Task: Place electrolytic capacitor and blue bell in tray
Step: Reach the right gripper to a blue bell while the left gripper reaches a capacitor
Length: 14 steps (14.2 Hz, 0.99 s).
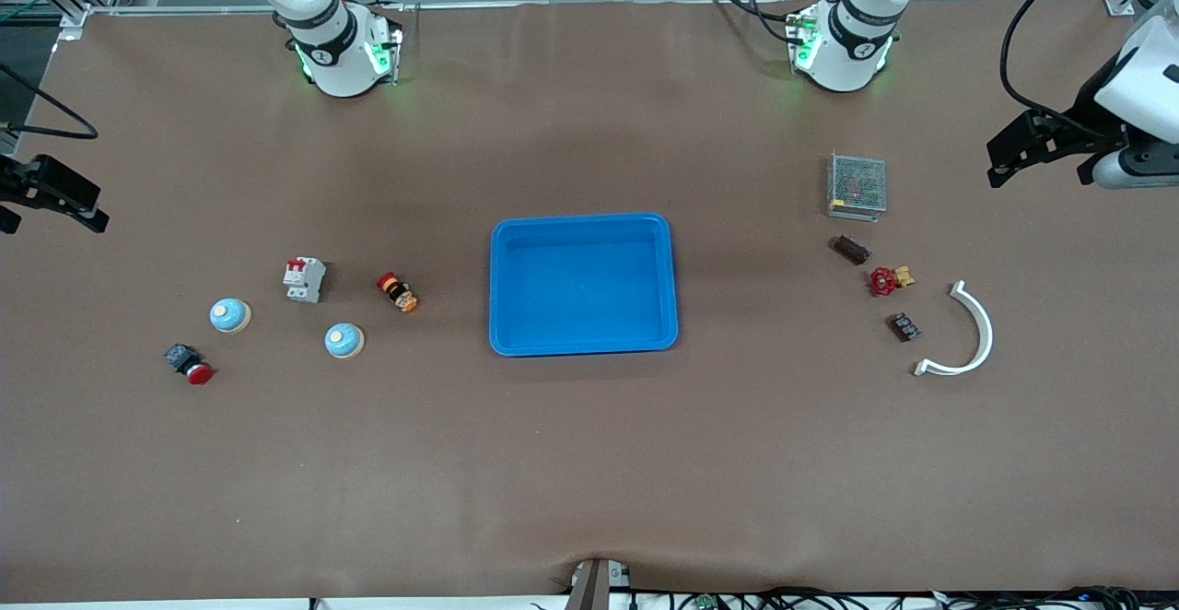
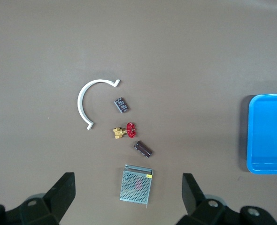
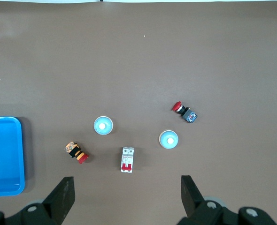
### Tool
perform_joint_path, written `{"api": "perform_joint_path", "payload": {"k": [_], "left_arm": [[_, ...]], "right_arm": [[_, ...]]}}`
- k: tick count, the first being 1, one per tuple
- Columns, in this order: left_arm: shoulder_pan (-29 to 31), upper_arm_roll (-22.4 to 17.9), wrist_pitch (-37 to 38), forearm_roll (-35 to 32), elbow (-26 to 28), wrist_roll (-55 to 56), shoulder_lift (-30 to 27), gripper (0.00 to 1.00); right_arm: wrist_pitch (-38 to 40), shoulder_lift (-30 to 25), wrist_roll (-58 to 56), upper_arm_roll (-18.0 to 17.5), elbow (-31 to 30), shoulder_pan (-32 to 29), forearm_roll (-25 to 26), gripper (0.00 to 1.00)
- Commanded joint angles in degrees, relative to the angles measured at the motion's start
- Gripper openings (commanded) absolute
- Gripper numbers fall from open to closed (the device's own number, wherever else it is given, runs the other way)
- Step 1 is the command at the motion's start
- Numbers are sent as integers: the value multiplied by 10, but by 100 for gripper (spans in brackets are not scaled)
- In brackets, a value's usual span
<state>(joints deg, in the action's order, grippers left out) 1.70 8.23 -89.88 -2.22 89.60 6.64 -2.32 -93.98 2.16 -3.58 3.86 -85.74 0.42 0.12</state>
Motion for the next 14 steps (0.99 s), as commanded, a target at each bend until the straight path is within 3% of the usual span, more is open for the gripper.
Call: {"api": "perform_joint_path", "payload": {"k": [1,8,14], "left_arm": [[9,0,6,1,-13,-7,-1,100],[9,0,5,0,-19,-6,6,100],[19,1,7,3,34,-1,4,100]], "right_arm": [[8,5,-8,-2,15,-5,-9,100],[11,4,-10,-1,15,-6,-9,100],[18,0,-36,-8,15,12,-4,100]]}}
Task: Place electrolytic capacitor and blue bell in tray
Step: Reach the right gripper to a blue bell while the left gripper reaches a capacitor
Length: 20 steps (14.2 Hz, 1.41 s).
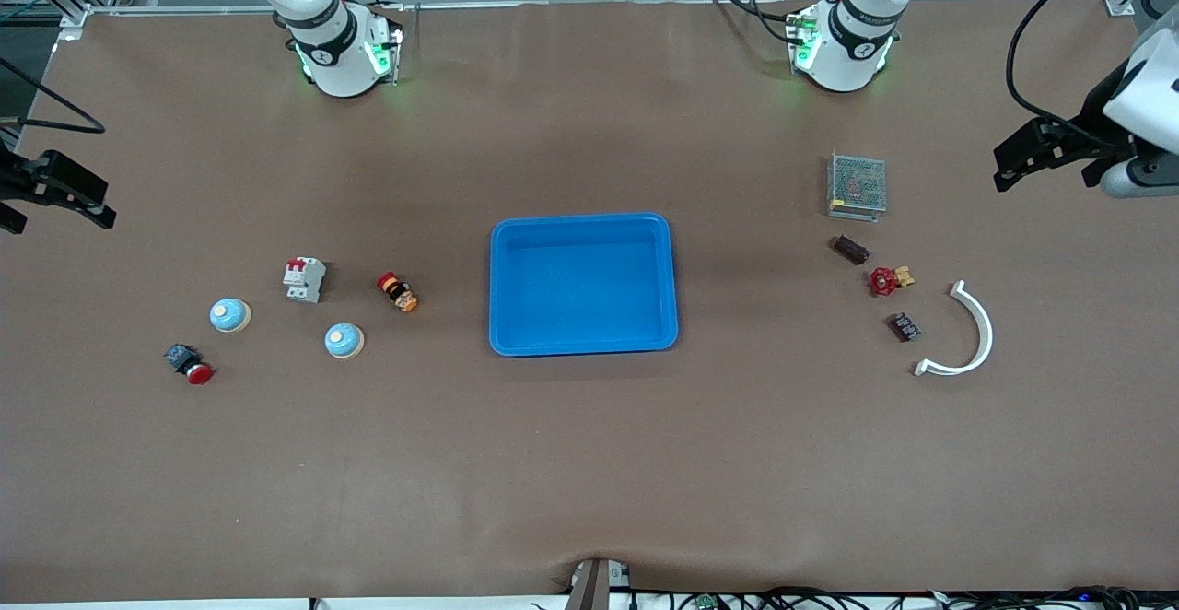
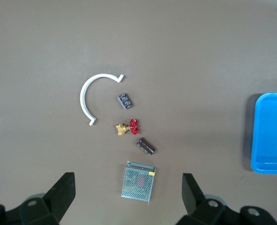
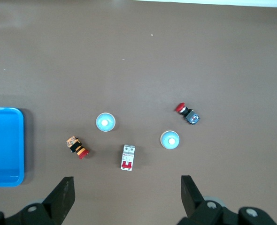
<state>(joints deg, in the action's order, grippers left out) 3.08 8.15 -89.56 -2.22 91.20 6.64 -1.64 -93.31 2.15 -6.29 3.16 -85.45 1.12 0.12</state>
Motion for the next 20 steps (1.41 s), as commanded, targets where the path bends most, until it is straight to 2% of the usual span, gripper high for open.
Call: {"api": "perform_joint_path", "payload": {"k": [1,5,7,11,16,20], "left_arm": [[7,3,1,4,33,6,-6,100],[8,4,-22,6,89,56,-10,100],[8,5,-61,7,142,77,-20,100],[6,9,-118,7,211,145,-22,100],[3,16,-187,7,290,229,-21,100],[3,23,-273,7,367,289,-20,100]], "right_arm": [[11,0,-11,-1,12,5,-8,100],[4,3,-9,-1,10,28,-8,100],[-1,8,-4,-1,5,53,-8,100],[-20,52,72,-1,-15,108,-8,100],[-178,69,73,-1,-132,117,-8,100],[-232,89,59,-1,-180,111,-8,100]]}}
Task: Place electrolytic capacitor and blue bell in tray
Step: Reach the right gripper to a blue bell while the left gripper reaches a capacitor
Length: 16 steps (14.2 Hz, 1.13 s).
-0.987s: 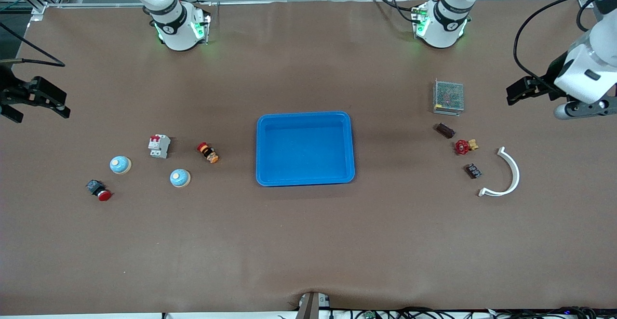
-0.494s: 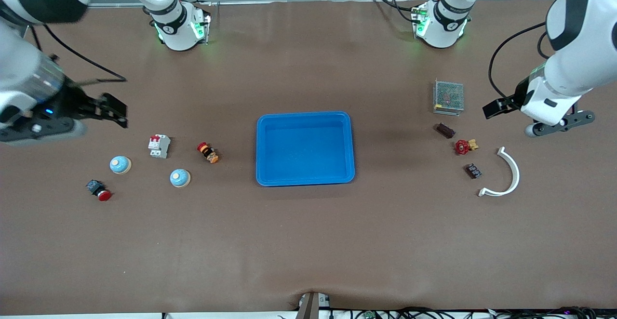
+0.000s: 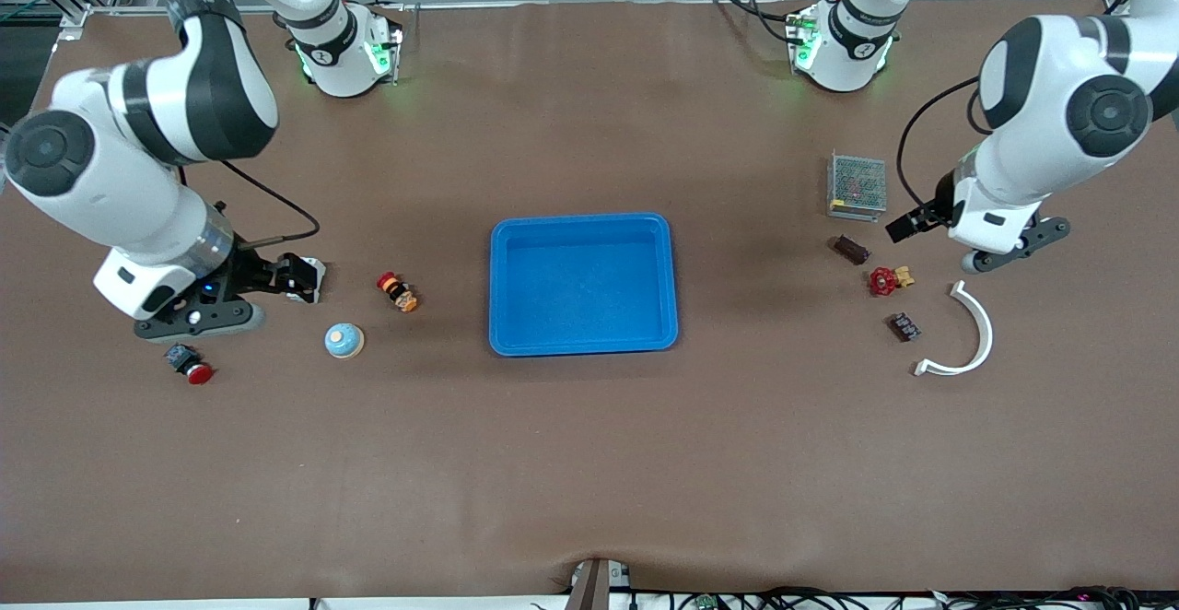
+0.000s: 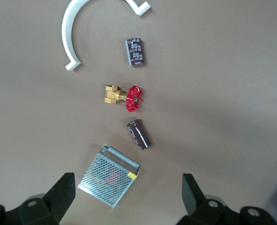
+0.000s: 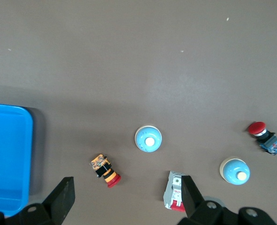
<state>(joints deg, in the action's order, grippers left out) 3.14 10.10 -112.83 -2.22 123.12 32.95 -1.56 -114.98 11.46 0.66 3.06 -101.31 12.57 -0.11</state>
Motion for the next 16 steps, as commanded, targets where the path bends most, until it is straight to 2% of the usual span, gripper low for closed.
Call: {"api": "perform_joint_path", "payload": {"k": [1,6,9,12,16], "left_arm": [[3,6,-58,6,62,43,-18,100],[5,7,-160,7,132,97,-6,100],[5,7,-191,7,140,136,18,100],[5,7,-245,7,160,166,39,100],[6,7,-304,7,181,193,68,100]], "right_arm": [[-20,0,-22,0,-30,-4,-5,100],[-98,2,-122,1,-99,-33,-5,100],[-124,7,-132,1,-122,-34,-5,100],[-184,15,-150,1,-158,-34,-5,100],[-195,30,-179,1,-167,-41,-6,100]]}}
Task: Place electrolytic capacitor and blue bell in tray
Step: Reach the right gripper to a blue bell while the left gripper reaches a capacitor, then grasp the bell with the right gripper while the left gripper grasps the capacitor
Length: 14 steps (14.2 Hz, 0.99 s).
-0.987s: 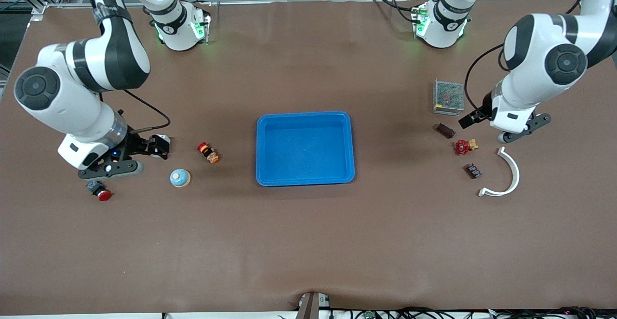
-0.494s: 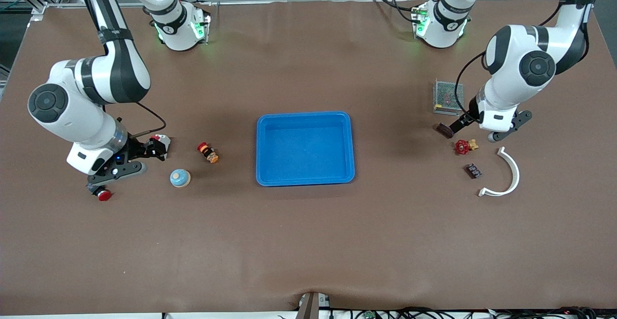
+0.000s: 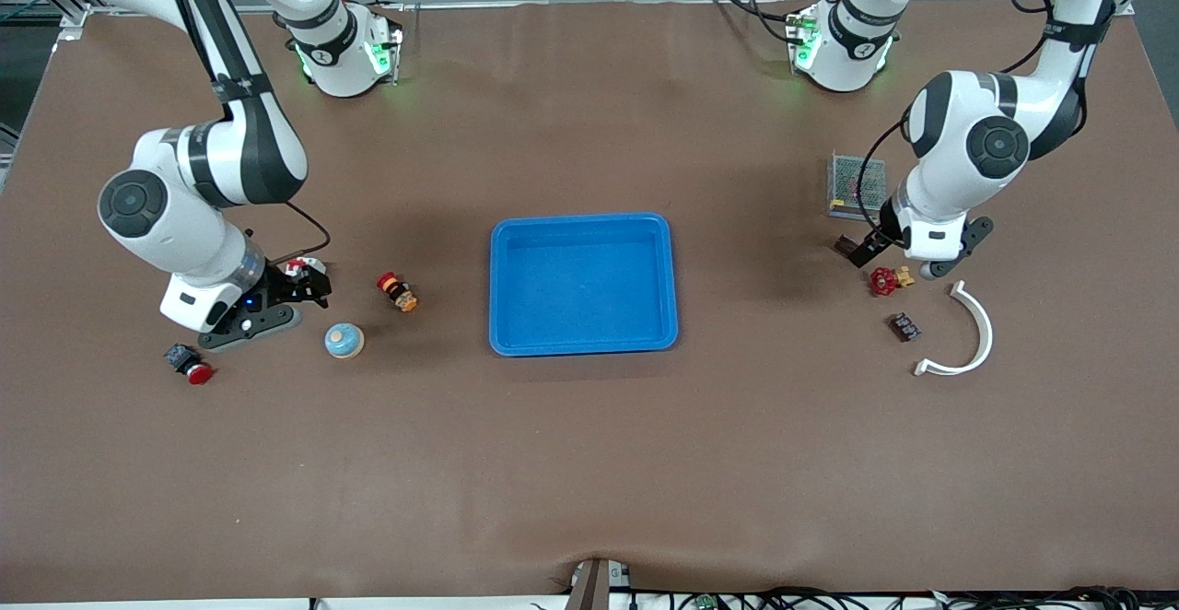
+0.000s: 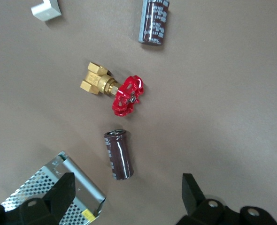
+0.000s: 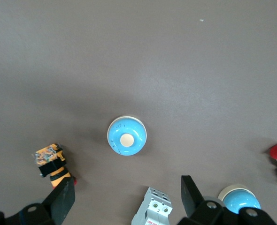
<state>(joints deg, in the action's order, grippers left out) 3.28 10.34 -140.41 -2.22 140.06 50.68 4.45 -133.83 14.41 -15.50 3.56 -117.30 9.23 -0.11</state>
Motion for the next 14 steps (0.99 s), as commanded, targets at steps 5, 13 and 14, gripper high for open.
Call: {"api": "perform_joint_path", "payload": {"k": [5,13,14], "left_arm": [[6,4,-59,8,14,32,52,87],[13,0,-80,1,13,31,97,68],[13,-1,-80,1,12,31,102,67]], "right_arm": [[-50,18,-17,-5,-29,-4,-6,100],[-131,83,-17,-6,-30,6,-6,100],[-143,90,-17,-6,-30,8,-6,100]]}}
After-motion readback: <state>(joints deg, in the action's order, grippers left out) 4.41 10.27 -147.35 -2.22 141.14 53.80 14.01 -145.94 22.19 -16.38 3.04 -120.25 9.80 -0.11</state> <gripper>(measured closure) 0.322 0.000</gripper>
